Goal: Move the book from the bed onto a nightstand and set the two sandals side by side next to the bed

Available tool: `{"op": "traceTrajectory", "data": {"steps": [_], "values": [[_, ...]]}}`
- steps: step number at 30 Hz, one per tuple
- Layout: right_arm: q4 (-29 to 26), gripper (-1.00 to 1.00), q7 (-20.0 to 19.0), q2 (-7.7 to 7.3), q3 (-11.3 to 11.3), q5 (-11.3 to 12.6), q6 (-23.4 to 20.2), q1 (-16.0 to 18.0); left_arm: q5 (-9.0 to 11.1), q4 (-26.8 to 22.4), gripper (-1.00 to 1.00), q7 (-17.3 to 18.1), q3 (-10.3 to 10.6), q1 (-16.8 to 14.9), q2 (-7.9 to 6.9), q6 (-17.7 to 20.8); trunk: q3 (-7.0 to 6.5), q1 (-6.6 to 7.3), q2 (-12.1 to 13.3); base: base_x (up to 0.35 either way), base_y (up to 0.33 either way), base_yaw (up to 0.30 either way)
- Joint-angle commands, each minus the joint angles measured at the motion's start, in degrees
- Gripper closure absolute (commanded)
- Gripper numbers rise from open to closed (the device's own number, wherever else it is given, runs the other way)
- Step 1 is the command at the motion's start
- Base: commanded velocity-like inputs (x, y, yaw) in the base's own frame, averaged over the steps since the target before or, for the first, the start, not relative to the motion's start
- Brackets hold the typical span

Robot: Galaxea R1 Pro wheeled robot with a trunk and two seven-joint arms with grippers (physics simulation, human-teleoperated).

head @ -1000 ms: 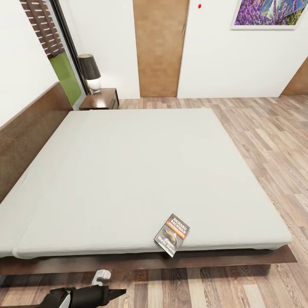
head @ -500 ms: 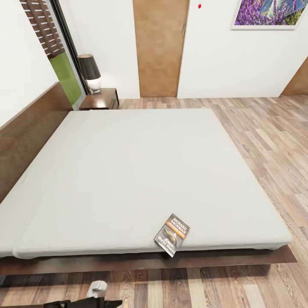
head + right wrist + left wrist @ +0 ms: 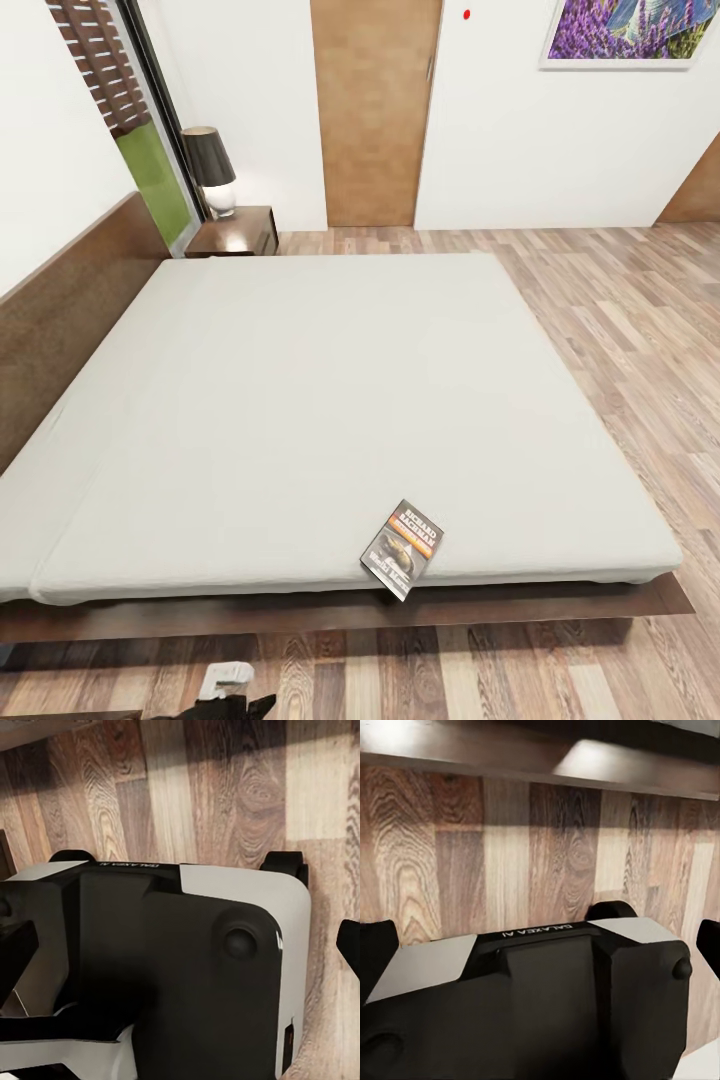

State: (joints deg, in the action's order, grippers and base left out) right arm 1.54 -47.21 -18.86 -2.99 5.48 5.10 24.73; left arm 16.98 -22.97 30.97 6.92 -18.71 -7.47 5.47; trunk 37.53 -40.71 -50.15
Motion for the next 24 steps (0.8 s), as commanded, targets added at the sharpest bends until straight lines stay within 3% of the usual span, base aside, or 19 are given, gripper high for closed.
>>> {"op": "traceTrajectory", "data": {"steps": [1, 5, 9, 14, 19, 24], "values": [[0.14, -1.0, -0.5, -0.02, -0.27, 0.06, 0.1, 0.06, 0.63, -0.12, -1.0, -0.19, 0.19, 0.01, 0.04, 0.42, 0.04, -0.01, -0.04, 0.0, 0.0, 0.0], [-0.28, -1.0, -6.32, -0.77, -0.57, 0.1, -0.55, 0.06, 0.81, -0.19, -1.0, -0.85, 0.14, 0.0, 0.25, 0.02, 0.04, -0.01, -0.04, 0.0, 0.0, 0.0], [-0.53, -1.0, -20.56, -3.76, -0.95, 0.81, -2.14, 0.08, 0.92, -0.22, -1.0, -1.06, 0.18, -0.01, 0.34, -0.22, 0.04, -0.01, -0.04, 0.0, 0.0, 0.0], [-0.57, -1.0, -32.66, -4.69, -1.05, 4.2, -5.97, 0.06, 0.94, -0.16, -1.0, -1.02, 0.27, -0.01, 0.71, -0.35, 0.04, -0.01, -0.04, 0.0, 0.0, 0.0], [-0.6, -1.0, -33.31, -4.78, -1.12, 4.82, -6.4, 0.06, 0.94, -0.08, -1.0, -1.0, 0.29, -0.01, 1.05, -0.42, 0.04, -0.01, -0.04, 0.0, 0.0, 0.0], [-0.58, -1.0, -30.61, -4.79, -1.14, 4.97, -6.15, 0.06, 0.94, -0.06, -1.0, -1.0, 0.29, -0.01, 1.12, -0.45, 0.04, -0.01, -0.04, 0.0, 0.0, 0.0]]}}
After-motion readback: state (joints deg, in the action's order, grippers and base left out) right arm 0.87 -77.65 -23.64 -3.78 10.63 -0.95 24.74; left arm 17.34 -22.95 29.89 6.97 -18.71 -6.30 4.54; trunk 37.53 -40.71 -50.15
